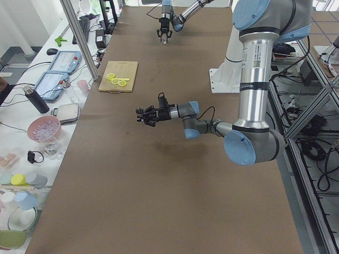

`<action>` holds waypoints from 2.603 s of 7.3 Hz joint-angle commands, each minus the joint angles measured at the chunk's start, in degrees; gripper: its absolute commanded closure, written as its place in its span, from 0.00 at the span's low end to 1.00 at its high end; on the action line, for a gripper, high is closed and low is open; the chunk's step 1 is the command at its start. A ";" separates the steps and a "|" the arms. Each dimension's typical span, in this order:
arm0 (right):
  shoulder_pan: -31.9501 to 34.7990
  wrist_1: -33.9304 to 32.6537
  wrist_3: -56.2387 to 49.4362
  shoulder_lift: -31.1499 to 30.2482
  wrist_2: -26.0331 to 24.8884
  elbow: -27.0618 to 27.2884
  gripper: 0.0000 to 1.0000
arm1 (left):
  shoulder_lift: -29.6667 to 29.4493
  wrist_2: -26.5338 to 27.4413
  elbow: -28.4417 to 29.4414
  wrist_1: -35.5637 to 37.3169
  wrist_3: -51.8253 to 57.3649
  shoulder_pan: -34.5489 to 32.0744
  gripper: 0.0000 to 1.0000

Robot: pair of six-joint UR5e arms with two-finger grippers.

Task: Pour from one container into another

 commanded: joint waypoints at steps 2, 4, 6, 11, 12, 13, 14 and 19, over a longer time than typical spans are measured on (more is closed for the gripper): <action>0.46 -0.30 -0.06 0.04 0.10 -0.61 1.00 | 0.29 4.72 -0.04 9.86 -11.52 1.96 1.00; 0.20 -0.30 0.29 0.22 -0.07 -0.61 0.51 | 0.29 7.44 0.05 19.91 -21.39 3.27 1.00; 0.19 -0.21 0.82 0.40 -0.16 -0.61 0.17 | 0.29 8.94 0.14 24.01 -26.89 4.68 1.00; 0.28 -0.30 0.82 0.57 -0.16 -0.52 0.01 | 0.46 10.44 0.49 32.37 -40.01 6.97 1.00; 0.37 -0.30 0.82 0.57 -0.16 -0.52 0.01 | 0.90 10.44 0.84 33.67 -42.36 7.67 1.00; 0.54 -0.39 0.82 0.48 -0.16 -0.61 0.01 | 0.99 10.53 0.84 35.95 -42.39 8.11 1.00; 1.07 -1.00 0.82 0.66 -0.16 -0.44 0.01 | 0.99 10.44 0.84 37.62 -42.39 8.72 1.00; 9.23 -6.43 0.91 2.94 6.41 1.75 0.01 | 0.99 10.53 0.40 40.72 -42.30 9.61 1.00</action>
